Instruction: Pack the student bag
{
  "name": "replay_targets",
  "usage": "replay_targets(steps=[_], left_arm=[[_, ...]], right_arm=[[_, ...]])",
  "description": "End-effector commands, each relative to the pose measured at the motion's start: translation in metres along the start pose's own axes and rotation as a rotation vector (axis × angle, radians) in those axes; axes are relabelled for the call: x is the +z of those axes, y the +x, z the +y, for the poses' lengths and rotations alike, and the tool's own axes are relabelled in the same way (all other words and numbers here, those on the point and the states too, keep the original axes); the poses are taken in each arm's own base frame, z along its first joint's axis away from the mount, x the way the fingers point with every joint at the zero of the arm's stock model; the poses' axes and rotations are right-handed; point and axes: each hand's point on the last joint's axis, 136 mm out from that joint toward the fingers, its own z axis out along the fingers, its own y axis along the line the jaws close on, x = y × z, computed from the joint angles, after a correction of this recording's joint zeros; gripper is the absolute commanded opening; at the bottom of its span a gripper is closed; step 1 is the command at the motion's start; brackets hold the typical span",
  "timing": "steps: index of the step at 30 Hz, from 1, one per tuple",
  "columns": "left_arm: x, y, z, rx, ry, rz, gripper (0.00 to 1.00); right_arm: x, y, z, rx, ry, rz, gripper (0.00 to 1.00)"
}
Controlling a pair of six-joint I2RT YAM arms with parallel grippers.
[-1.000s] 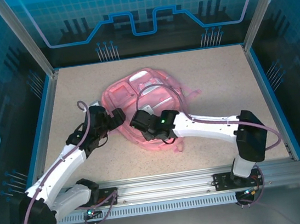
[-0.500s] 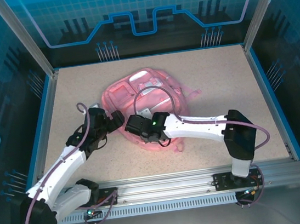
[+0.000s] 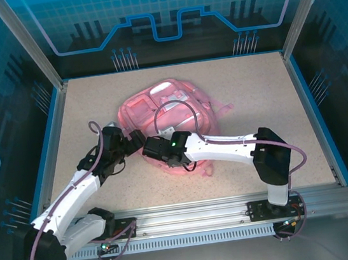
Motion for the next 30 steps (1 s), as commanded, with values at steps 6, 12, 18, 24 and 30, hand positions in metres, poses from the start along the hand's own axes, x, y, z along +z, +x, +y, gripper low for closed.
replay_targets(steps=[6, 12, 18, 24, 30], left_arm=[[-0.004, 0.011, -0.015, -0.154, 0.137, 0.040, 0.93], [-0.007, 0.022, -0.049, -0.203, 0.352, 0.117, 0.76], [-0.005, 0.028, -0.069, -0.184, 0.490, 0.148, 0.63], [0.009, 0.035, -0.071, -0.191, 0.488, 0.193, 0.58], [0.024, 0.035, -0.070, -0.217, 0.466, 0.198, 0.51]], right_arm=[[-0.004, 0.000, -0.003, -0.027, 0.035, -0.014, 0.13], [-0.010, -0.006, -0.003, -0.014, 0.005, -0.047, 0.05], [-0.011, -0.008, -0.001, 0.004, -0.028, -0.049, 0.04], [-0.010, -0.008, -0.003, 0.028, -0.048, -0.044, 0.06], [-0.008, -0.007, -0.006, 0.045, -0.060, -0.034, 0.07]])
